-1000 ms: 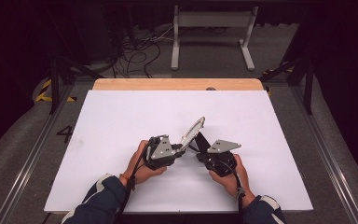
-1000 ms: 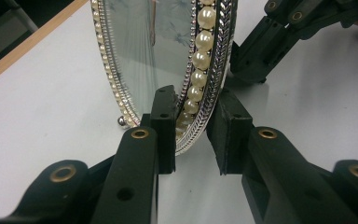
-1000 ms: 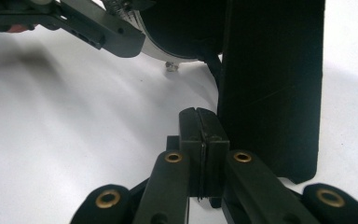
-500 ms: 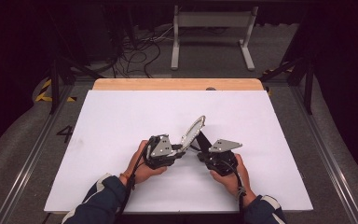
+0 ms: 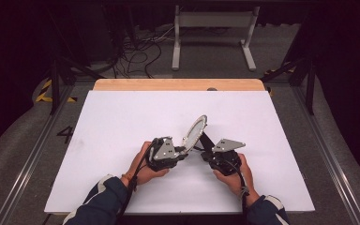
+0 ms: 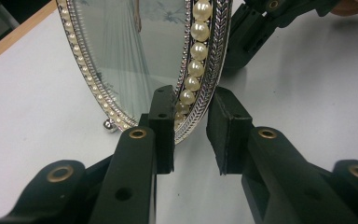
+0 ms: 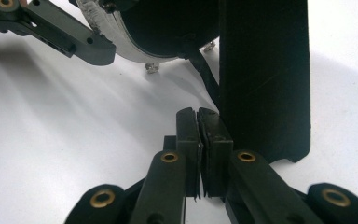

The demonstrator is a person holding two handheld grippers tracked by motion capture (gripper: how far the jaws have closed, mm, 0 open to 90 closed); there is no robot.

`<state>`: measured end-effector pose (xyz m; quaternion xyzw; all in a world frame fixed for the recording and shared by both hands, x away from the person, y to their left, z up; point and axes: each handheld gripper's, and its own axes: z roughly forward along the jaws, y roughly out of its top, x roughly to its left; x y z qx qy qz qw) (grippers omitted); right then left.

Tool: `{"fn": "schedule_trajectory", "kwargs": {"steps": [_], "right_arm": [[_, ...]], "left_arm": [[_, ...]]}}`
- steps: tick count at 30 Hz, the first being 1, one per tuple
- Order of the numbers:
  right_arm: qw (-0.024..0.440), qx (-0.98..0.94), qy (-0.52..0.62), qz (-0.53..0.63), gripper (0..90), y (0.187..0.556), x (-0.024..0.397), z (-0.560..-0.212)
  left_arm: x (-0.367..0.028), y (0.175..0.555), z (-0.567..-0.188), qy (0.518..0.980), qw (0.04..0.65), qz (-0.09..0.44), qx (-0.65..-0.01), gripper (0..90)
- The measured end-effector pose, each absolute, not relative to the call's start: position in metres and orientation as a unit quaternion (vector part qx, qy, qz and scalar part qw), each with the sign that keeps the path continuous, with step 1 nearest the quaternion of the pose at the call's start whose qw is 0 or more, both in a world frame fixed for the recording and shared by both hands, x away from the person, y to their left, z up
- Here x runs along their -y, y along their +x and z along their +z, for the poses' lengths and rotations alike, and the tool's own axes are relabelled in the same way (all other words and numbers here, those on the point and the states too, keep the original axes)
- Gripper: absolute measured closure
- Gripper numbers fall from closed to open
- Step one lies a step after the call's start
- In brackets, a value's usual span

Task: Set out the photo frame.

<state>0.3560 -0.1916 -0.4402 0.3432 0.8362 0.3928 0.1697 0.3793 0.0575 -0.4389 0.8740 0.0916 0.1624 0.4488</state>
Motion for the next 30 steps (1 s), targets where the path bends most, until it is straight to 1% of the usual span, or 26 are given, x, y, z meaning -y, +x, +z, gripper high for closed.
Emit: {"fn": "schedule_trajectory", "kwargs": {"steps": [4, 19, 24, 30], "right_arm": [[0.174, -0.835, 0.346, 0.39, 87.8, 0.357, 0.193, -0.44], [0.179, -0.831, 0.356, 0.389, 86.3, 0.362, 0.198, -0.442], [0.172, -0.827, 0.361, 0.395, 83.8, 0.362, 0.198, -0.441], [0.175, -0.82, 0.349, 0.417, 78.9, 0.355, 0.195, -0.436]], "left_arm": [[-0.056, 0.379, -0.439, 0.874, 0.45, 0.158, -0.091, 73.9], [-0.056, 0.379, -0.439, 0.875, 0.45, 0.155, -0.089, 73.4], [-0.062, 0.38, -0.437, 0.873, 0.454, 0.156, -0.09, 73.0], [-0.073, 0.381, -0.434, 0.871, 0.455, 0.157, -0.1, 71.1]]}}
